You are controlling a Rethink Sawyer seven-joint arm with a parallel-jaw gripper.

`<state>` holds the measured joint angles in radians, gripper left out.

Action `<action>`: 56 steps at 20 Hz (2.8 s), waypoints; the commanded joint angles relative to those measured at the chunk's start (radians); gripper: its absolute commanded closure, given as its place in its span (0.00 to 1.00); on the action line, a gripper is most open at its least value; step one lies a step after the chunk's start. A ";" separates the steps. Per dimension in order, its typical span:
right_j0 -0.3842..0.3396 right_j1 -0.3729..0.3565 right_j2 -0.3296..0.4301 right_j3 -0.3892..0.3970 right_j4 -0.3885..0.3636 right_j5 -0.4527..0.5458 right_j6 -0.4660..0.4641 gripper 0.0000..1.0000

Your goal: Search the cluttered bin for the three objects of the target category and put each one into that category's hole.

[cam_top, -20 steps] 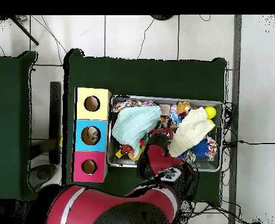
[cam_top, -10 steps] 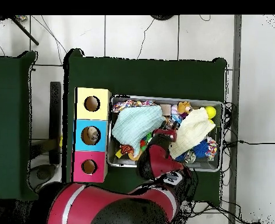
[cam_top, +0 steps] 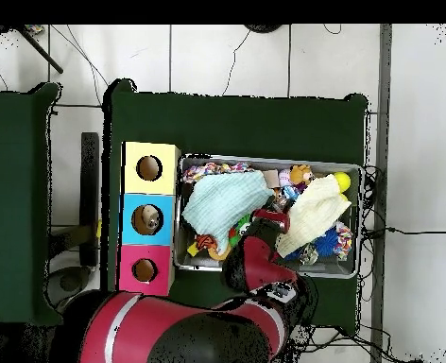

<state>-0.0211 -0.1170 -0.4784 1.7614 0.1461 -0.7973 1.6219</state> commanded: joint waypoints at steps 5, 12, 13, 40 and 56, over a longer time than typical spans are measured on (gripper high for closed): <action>-0.070 0.069 0.170 0.011 0.073 -0.121 0.372 1.00; -0.054 0.066 0.159 0.026 0.082 -0.120 0.389 1.00; -0.055 0.064 0.158 0.025 0.078 -0.112 0.389 1.00; -0.062 0.031 0.156 0.039 -0.005 -0.120 0.419 0.00; 0.065 0.067 0.099 0.144 0.368 -0.229 0.398 0.00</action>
<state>-0.0028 -0.0979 -0.4525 1.8395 0.3142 -0.9327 1.7916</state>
